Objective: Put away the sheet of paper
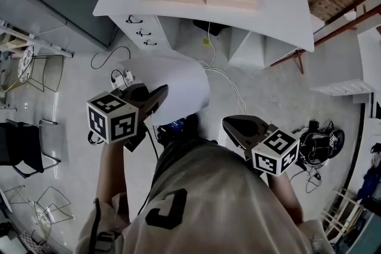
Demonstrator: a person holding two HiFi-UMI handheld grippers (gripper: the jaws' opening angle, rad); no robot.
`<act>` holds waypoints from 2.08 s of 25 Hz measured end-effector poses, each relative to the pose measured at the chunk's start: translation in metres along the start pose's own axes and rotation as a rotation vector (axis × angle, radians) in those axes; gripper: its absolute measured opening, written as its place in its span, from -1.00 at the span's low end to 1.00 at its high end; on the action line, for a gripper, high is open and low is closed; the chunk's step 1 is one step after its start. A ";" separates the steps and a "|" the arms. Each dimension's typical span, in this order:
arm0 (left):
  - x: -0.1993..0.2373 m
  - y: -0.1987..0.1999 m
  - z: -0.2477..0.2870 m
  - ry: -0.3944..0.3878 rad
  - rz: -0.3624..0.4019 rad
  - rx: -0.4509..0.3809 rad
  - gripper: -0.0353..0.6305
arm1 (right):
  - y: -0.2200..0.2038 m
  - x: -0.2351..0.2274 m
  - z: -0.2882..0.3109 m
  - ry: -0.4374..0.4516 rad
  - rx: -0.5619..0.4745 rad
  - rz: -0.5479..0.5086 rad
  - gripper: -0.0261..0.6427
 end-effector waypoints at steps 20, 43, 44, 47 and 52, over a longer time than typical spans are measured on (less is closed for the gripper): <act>0.102 -0.005 -0.013 0.005 -0.079 0.010 -0.85 | 0.072 -0.001 0.073 -0.023 0.084 -0.025 -0.85; 0.114 0.029 0.032 0.009 -0.056 0.065 -0.85 | 0.101 -0.044 0.080 0.035 0.068 0.006 -0.85; 0.111 0.031 0.037 0.008 -0.056 0.070 -0.85 | 0.103 -0.048 0.079 0.038 0.066 0.010 -0.85; 0.105 0.040 0.055 -0.003 -0.046 0.078 -0.85 | 0.110 -0.061 0.072 0.044 0.059 0.021 -0.85; 0.107 0.056 0.075 0.010 -0.036 0.073 -0.85 | 0.126 -0.081 0.068 0.059 0.063 0.004 -0.85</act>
Point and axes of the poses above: the fingertips, and each gripper's own axes: z forward along the fingers, x to its left, y out of its top, the point moved 10 cm from there along -z, backward along the fingers, and after that the axes turned 14 degrees about z, right-handed, at the moved point
